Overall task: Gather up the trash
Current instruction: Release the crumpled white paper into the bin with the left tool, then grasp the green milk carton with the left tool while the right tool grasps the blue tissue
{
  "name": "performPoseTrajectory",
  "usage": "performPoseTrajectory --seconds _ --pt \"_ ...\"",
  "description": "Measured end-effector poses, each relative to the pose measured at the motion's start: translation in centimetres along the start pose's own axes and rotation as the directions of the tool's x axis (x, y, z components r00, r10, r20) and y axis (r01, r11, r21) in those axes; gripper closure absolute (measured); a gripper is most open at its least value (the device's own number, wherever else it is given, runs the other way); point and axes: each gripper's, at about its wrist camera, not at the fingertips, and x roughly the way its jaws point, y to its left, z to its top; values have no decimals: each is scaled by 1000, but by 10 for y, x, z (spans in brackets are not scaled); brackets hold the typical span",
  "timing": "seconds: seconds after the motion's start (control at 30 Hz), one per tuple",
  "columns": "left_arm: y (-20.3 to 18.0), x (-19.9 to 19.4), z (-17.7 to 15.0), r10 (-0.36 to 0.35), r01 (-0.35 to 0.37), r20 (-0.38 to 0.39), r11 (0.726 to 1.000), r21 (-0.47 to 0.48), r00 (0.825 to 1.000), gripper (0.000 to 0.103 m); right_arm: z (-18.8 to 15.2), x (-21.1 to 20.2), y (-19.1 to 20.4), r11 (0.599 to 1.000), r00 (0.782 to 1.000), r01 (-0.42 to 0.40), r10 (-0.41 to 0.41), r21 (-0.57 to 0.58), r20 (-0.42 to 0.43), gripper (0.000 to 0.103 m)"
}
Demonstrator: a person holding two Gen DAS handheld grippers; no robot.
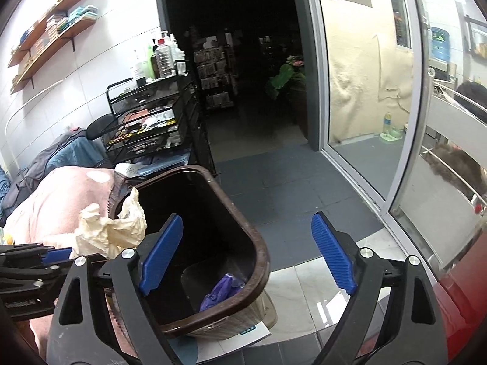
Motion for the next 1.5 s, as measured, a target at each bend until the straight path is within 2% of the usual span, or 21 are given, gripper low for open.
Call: performPoseTrajectory --seconds 0.07,0.13,0.17,0.23,0.33,0.4,0.5,0.67,0.9,1.1,1.3,1.5 --pt "1 4 1 -2 2 -11 1000 2 1000 64 0 0 -2 1000 1000 10 -10 2 -4 16" --pt "1 6 0 -4 4 -10 1000 3 1000 49 0 2 -3 1000 1000 12 -12 4 -8 15" --pt "1 5 0 -1 1 -5 1000 4 1000 44 0 3 -4 1000 1000 14 -14 5 -9 15" --pt "-1 2 -2 11 -12 12 1000 11 1000 26 0 3 -3 1000 1000 13 -13 6 -10 14" --pt "-2 -5 -3 36 -38 54 999 31 998 13 0 3 -3 1000 1000 13 -13 4 -8 13" --pt "-4 -11 -3 42 -45 78 998 46 996 10 0 3 -2 1000 1000 13 -13 4 -6 12" --pt "-6 -20 -2 53 -60 109 996 69 993 6 1 2 -1 1000 1000 10 -10 7 -5 12" --pt "-11 -45 -8 73 -91 176 991 96 982 6 2 -1 8 1000 1000 -10 10 -3 1 10" --pt "-4 -77 -25 93 -113 245 991 73 965 5 3 -10 31 997 997 -70 71 -38 16 8" --pt "9 -109 -44 128 -142 306 990 22 943 5 3 -18 60 987 990 -139 141 -83 21 7" --pt "34 -135 -64 193 -192 335 981 -38 922 5 1 -29 96 961 970 -241 245 -133 14 7" --pt "67 -157 -91 274 -244 333 961 -128 902 5 -4 -39 144 909 931 -361 364 -206 -27 7"
